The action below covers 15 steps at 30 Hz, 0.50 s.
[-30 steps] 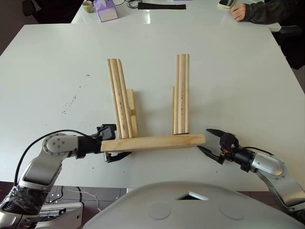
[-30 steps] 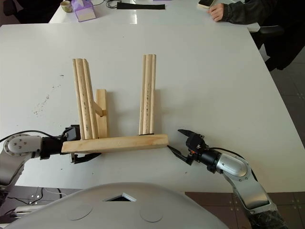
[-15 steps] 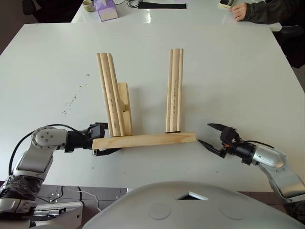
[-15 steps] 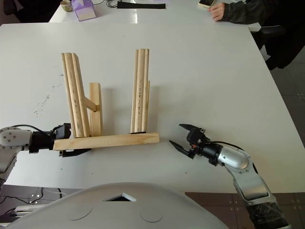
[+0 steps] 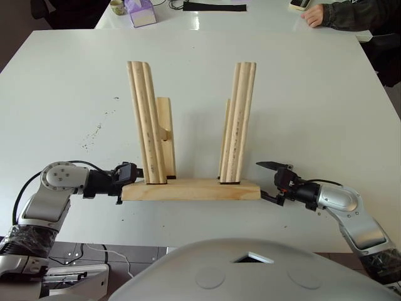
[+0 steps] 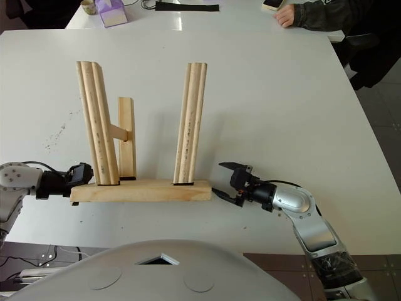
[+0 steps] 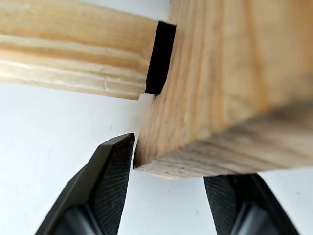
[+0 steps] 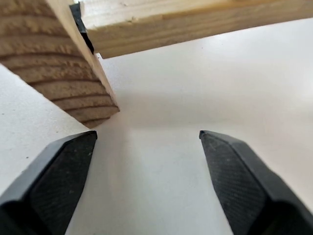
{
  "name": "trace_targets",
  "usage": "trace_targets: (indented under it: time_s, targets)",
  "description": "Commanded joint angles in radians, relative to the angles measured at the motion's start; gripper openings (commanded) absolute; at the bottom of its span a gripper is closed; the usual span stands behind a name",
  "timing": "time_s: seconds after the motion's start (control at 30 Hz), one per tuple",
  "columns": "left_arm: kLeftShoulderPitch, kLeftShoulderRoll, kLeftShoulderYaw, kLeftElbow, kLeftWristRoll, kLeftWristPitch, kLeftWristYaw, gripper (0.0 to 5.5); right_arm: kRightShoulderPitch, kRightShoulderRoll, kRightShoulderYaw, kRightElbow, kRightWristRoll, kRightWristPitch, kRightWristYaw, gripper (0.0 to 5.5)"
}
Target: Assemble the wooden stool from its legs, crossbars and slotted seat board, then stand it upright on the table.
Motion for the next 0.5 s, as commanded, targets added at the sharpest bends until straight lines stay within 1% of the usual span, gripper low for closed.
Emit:
trace_targets:
  time_s: [0.03,0.1,0.23,0.33,0.4,0.5]
  targets:
    - [0.012,0.011,-0.009,-0.118,-0.076,0.096,-0.025,1.69,0.012,-0.02,-0.022,-0.032,0.017,0.002,0.02,3.89]
    - [0.022,0.019,-0.005,-0.176,-0.109,0.15,-0.029,1.5,0.024,-0.028,-0.055,-0.044,0.044,0.017,0.022,3.89]
    - [0.016,0.009,0.022,-0.252,-0.183,0.283,0.01,1.48,0.058,-0.028,-0.146,-0.053,0.125,0.062,0.018,3.89]
    - [0.01,-0.009,0.06,-0.314,-0.294,0.434,0.071,1.43,0.081,-0.025,-0.21,-0.05,0.166,0.088,0.005,3.89]
    - [0.0,-0.025,0.102,-0.376,-0.429,0.574,0.14,1.43,0.086,-0.023,-0.245,-0.025,0.175,0.085,0.0,3.89]
    - [-0.041,-0.044,0.18,-0.466,-0.738,0.802,0.308,1.37,0.1,-0.014,-0.291,-0.009,0.192,0.089,-0.007,3.89]
